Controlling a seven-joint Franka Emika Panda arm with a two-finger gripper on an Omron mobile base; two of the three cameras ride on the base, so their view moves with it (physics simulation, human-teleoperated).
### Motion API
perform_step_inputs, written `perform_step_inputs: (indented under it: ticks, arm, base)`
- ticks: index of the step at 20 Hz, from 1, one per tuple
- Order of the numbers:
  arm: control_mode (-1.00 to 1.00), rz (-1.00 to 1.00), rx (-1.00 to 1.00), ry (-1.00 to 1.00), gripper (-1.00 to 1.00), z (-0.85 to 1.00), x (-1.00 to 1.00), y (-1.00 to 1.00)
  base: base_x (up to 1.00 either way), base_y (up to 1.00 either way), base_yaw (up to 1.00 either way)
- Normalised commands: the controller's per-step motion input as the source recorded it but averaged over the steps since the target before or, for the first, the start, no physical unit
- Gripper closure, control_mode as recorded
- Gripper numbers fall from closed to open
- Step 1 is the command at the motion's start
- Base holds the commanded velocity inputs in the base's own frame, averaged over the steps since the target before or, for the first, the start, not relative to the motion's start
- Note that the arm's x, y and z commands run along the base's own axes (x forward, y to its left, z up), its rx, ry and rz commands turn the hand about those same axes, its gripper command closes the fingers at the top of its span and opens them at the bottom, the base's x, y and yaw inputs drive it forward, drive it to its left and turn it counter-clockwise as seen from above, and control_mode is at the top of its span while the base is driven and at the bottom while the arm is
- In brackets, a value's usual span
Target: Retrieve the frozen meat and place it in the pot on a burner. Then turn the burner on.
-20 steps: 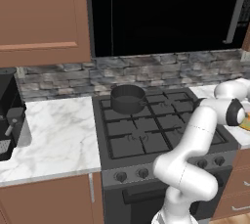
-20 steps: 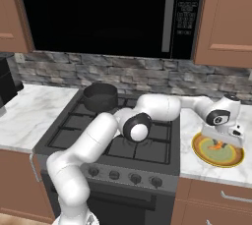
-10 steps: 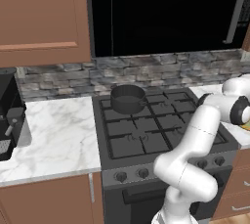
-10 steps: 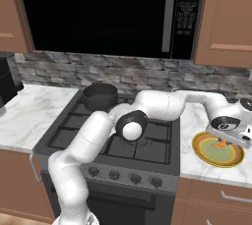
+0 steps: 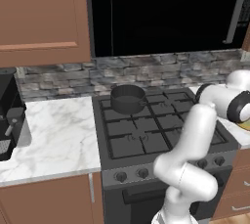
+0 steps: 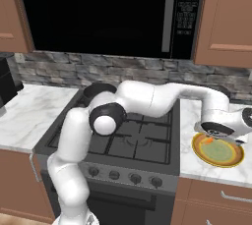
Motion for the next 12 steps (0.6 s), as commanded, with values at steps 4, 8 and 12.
perform_step_inputs:
  ticks: [4,8,12]
  arm:
    - [-1.0,0.14,-0.02,-0.26,1.0,0.46,-0.11,0.99]
    - [-1.0,0.09,0.0,-0.26,1.0,0.38,-0.01,0.93]
    - [-1.0,0.04,0.0,-0.19,1.0,0.34,-0.06,0.88]
  base:
    - [0.0,0.0,0.0]
    - [0.0,0.0,0.0]
    - [0.0,0.0,0.0]
